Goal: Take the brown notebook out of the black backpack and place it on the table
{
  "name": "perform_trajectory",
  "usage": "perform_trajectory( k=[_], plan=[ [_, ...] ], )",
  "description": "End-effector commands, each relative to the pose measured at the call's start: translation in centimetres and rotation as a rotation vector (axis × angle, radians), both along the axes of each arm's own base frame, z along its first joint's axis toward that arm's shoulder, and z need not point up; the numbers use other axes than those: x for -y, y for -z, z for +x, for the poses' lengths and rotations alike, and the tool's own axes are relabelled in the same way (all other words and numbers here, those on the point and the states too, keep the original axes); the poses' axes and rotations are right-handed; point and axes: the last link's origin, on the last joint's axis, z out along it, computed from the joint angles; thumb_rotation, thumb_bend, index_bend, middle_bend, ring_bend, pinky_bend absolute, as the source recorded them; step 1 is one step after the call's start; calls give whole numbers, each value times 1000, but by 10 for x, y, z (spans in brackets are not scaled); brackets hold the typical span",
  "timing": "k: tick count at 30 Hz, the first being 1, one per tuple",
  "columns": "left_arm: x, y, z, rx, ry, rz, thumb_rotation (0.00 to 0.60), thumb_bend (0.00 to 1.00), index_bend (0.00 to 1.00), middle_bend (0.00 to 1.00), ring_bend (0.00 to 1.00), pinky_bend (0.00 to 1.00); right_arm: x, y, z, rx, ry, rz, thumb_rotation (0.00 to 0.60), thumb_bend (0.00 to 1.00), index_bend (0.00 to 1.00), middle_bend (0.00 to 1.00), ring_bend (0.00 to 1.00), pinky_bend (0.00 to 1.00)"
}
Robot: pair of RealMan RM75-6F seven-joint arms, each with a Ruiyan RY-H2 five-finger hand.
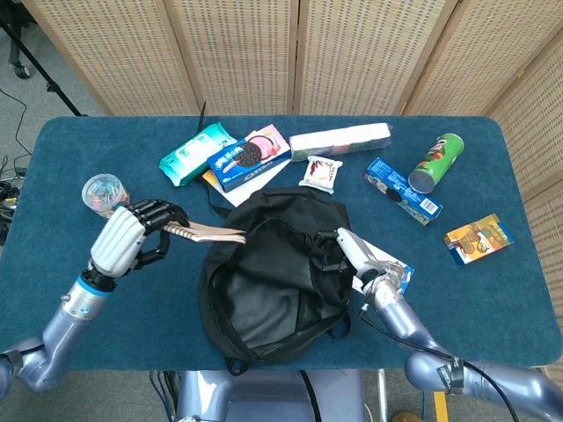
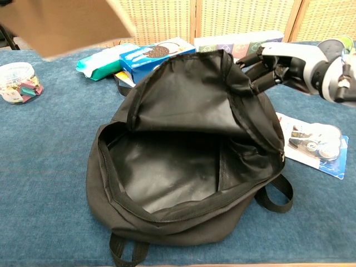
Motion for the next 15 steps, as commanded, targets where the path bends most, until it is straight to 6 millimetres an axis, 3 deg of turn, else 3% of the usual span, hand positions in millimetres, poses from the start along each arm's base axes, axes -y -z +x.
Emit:
perform_trajectory(
  k=[1, 8, 10, 12, 13, 15],
  plan=[
    [1, -3, -70, -203, -88, 149, 600, 726, 645, 474, 396, 507, -6, 1, -11, -36, -16, 20, 600, 543, 684, 710, 554, 427],
    [0, 18, -113, -295, -177, 160, 600, 699, 645, 470, 394, 504, -13, 1, -21, -65, -42, 32, 600, 543, 684, 710, 554, 427],
    [1, 22, -121, -306, -207, 163, 600, 638, 613, 379, 318, 491, -14, 1, -23, -71, -49, 33, 600, 543, 685, 710, 554, 427],
    [6, 30, -137, -275, -306, 90, 600, 517, 476, 157, 132, 367, -16, -1, -24, -80, -67, 38, 600, 551, 685, 710, 554, 426],
    [9, 30, -139, -225, -351, 31, 600, 433, 355, 51, 44, 261, -18, -2, -24, -83, -81, 39, 600, 553, 685, 710, 554, 426],
    [13, 25, -135, -149, -383, -33, 600, 322, 198, 0, 0, 139, -19, -3, -24, -89, -104, 39, 600, 542, 685, 704, 554, 427]
  ],
)
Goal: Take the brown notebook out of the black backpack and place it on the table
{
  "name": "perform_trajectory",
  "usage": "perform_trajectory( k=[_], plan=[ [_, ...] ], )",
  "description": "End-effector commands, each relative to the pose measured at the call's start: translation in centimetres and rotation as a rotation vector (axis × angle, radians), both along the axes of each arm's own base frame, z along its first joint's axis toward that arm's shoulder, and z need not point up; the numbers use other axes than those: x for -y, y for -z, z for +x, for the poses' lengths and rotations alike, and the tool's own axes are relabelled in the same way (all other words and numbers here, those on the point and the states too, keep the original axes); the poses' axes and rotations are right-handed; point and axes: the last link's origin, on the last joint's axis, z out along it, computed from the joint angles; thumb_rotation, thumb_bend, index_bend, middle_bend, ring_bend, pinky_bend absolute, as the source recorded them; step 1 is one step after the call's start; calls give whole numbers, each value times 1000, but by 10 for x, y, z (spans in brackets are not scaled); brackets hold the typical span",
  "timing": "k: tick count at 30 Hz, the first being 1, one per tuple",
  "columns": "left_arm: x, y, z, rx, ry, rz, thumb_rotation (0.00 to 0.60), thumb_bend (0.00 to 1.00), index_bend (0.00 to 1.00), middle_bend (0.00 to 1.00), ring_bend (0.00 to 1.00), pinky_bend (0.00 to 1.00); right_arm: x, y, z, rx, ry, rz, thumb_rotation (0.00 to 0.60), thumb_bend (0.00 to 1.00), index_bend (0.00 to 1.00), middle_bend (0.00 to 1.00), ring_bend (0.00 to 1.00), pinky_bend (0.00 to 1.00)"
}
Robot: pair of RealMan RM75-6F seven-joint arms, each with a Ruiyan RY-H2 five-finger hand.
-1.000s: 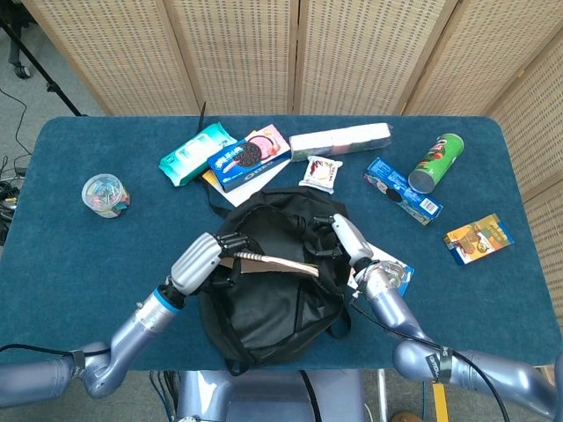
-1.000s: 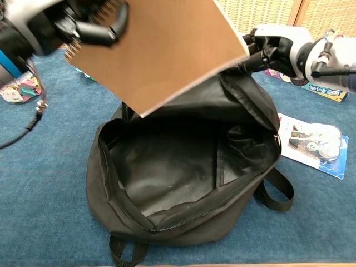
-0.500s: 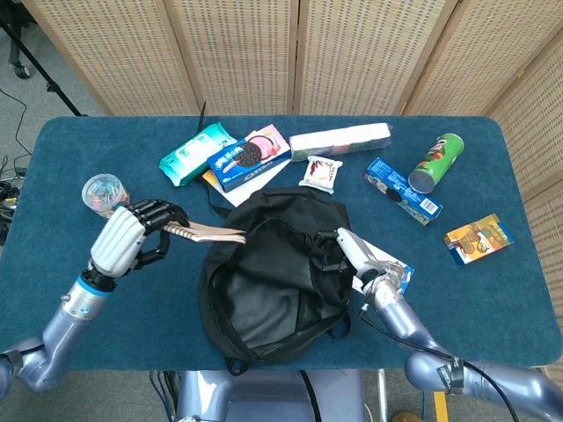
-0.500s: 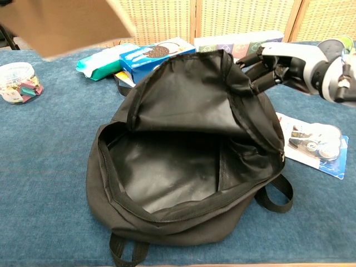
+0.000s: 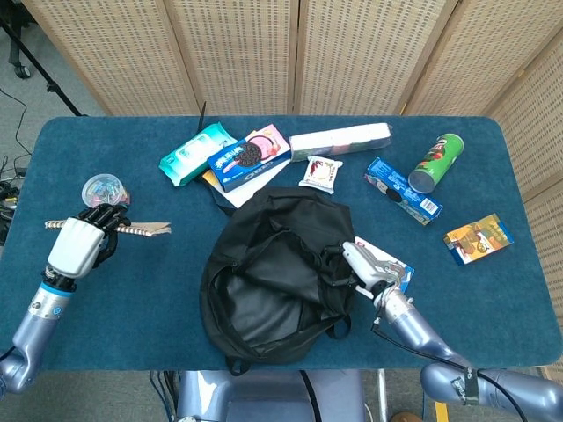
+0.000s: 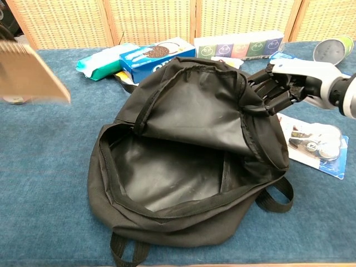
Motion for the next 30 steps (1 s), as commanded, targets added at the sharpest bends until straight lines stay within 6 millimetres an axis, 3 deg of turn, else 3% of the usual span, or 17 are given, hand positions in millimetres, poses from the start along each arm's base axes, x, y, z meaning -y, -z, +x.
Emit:
perform_trajectory(
  k=[1, 6, 12, 18, 20, 23, 25, 30],
  plan=[
    [18, -4, -8, 213, -176, -148, 600, 278, 142, 0, 0, 110, -4, -3, -2, -16, -42, 4, 600, 521, 685, 695, 553, 427],
    [29, -25, 5, 325, -217, -196, 600, 213, 64, 0, 0, 66, -10, -7, -5, -46, -132, 1, 600, 246, 646, 541, 481, 427],
    [31, -57, 13, 386, -207, -114, 600, 211, 64, 0, 0, 65, -12, -27, -12, -84, -281, -46, 600, 44, 506, 395, 360, 386],
    [35, -70, 10, 378, -210, -55, 600, 214, 64, 0, 0, 65, -2, -63, -19, -178, -449, -166, 600, 0, 467, 297, 230, 300],
    [40, -70, 8, 363, -217, -42, 600, 218, 64, 0, 0, 65, 11, -86, -25, -289, -549, -279, 600, 0, 459, 284, 203, 285],
    [46, -69, 6, 353, -228, -33, 600, 239, 64, 0, 0, 65, 19, -103, -33, -393, -622, -360, 600, 0, 440, 263, 158, 254],
    [54, -70, 4, 349, -244, -12, 600, 265, 61, 0, 0, 66, 28, -125, -48, -552, -694, -453, 600, 0, 419, 241, 128, 234],
    [71, -74, 5, 337, -267, 32, 600, 299, 58, 0, 0, 59, 27, -147, -79, -684, -677, -542, 600, 0, 345, 157, 35, 173]
  ],
)
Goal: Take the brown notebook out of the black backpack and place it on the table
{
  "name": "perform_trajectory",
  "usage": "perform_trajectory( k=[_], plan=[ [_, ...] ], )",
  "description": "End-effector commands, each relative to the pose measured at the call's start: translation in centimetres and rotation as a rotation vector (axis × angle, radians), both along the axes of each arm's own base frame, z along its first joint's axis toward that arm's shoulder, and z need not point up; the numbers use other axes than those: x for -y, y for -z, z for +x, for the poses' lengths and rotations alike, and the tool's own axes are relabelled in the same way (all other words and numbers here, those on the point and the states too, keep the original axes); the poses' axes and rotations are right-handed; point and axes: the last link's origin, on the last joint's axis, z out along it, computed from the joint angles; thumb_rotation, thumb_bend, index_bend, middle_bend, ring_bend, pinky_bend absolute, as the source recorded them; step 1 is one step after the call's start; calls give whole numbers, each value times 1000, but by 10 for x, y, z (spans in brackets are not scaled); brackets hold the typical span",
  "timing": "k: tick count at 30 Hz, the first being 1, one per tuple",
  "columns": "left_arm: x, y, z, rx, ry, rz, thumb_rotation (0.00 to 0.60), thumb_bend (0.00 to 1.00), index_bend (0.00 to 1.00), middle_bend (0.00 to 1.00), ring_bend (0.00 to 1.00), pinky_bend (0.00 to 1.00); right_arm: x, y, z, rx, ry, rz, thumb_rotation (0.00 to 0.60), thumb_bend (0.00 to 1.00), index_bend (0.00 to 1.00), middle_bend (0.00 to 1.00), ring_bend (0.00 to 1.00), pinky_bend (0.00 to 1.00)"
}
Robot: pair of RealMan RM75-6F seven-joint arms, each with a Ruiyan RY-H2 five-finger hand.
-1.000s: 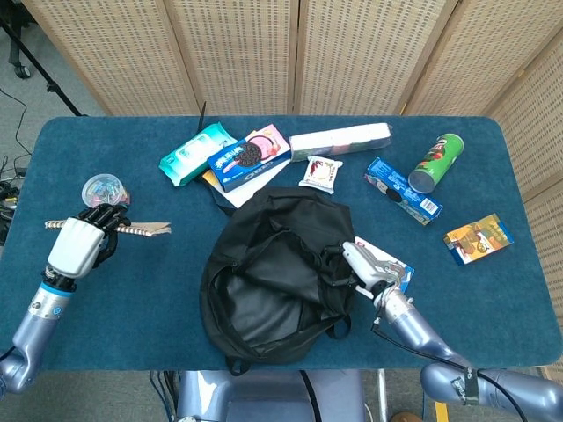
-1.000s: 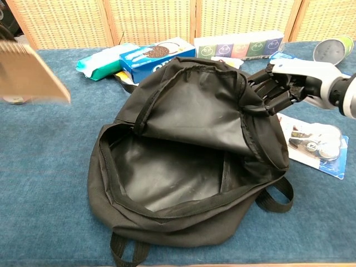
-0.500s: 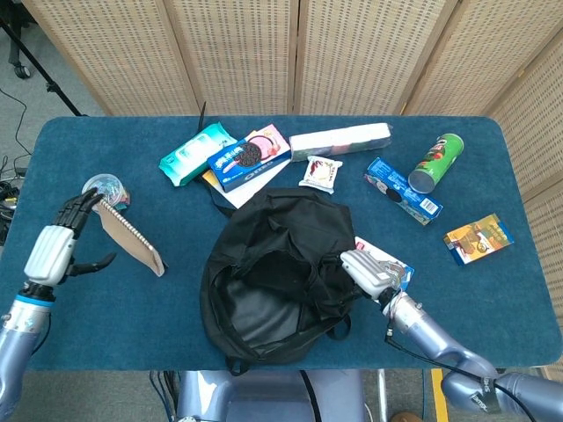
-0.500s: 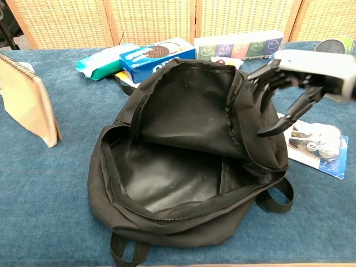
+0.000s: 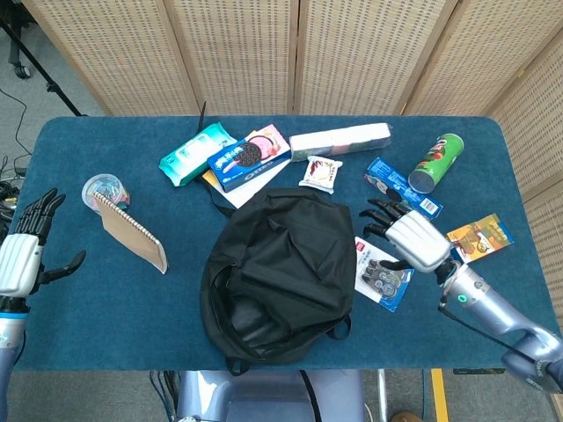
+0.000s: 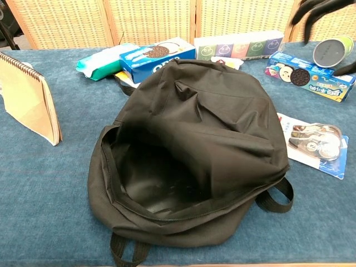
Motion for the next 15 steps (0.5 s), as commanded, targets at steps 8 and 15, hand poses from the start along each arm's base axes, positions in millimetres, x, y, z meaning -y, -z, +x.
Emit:
perform_trajectory(
  k=[8, 15],
  plan=[
    [54, -8, -15, -61, -136, 71, 600, 310, 41, 0, 0, 57, -73, -27, -76, 16, 235, -229, 600, 0, 253, 54, 0, 101],
    [71, -8, -26, -134, -190, 87, 600, 309, 12, 0, 0, 20, -120, -22, -103, 75, 368, -232, 600, 0, 249, 26, 0, 65]
  ],
)
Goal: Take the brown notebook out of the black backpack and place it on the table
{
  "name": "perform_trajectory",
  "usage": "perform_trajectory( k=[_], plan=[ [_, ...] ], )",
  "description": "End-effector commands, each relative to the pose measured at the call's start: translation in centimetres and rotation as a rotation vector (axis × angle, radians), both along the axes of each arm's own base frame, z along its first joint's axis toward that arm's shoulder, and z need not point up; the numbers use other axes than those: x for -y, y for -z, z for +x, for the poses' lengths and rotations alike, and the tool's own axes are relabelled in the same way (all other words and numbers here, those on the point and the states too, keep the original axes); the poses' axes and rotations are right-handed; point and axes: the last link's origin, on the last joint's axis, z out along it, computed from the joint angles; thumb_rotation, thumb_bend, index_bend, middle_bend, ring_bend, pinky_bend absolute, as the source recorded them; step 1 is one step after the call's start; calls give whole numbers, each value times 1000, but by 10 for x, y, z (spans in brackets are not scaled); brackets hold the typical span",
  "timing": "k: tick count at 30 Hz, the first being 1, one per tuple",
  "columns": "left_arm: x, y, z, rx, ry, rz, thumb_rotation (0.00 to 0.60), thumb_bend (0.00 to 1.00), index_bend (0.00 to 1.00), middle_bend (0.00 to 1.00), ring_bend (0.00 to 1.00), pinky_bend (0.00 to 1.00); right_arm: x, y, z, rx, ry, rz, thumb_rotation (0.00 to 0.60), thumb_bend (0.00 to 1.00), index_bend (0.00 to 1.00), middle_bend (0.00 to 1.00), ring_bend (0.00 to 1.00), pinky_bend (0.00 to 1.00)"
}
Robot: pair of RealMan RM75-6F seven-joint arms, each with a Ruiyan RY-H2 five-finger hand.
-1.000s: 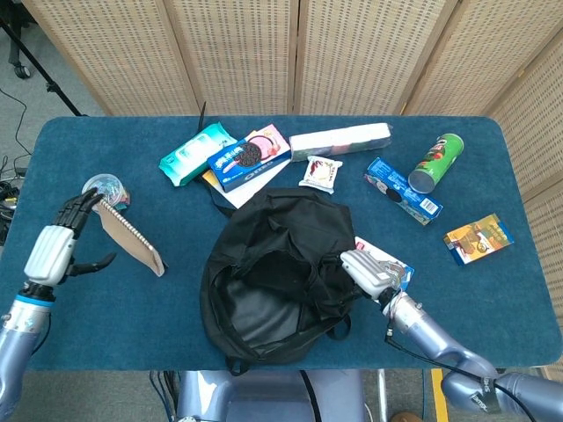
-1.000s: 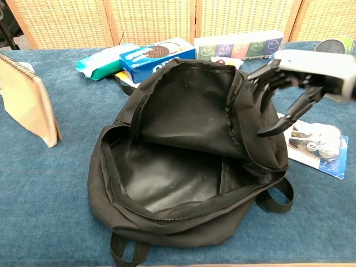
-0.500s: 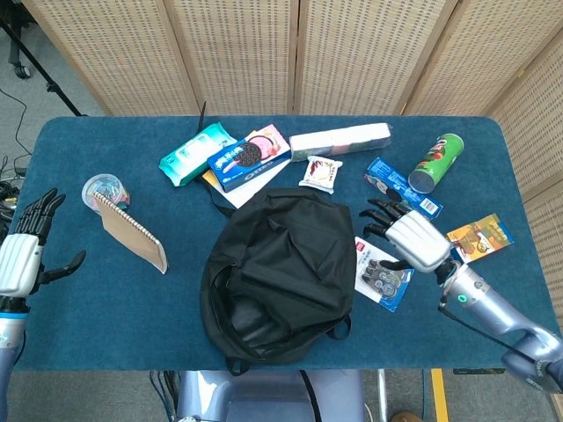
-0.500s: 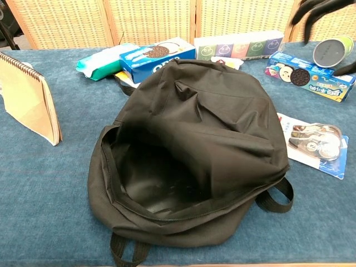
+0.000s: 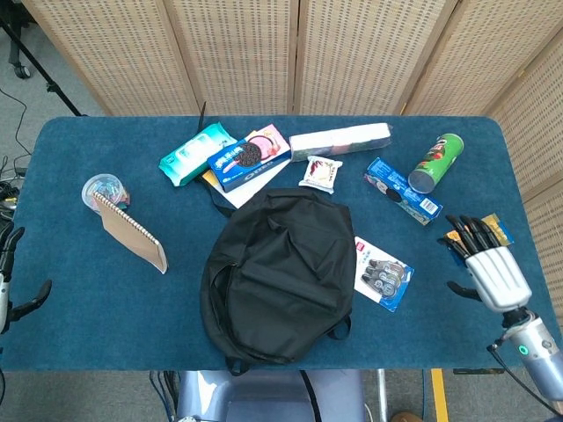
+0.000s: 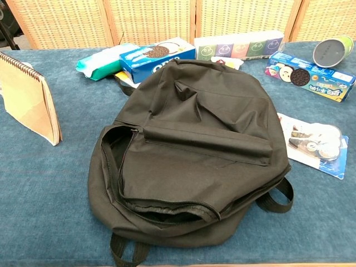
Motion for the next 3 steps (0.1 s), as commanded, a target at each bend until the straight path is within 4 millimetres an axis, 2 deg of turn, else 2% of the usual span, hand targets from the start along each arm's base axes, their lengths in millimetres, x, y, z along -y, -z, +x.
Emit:
perform_trajectory(
  k=[1, 3],
  plan=[
    [6, 0, -3, -35, -18, 5, 600, 309, 12, 0, 0, 20, -24, 3, -13, 39, 75, -13, 600, 0, 243, 15, 0, 55],
    [9, 0, -4, -53, -18, 6, 600, 309, 11, 0, 0, 20, -32, 3, -18, 50, 108, -26, 600, 0, 232, 0, 0, 34]
  ],
)
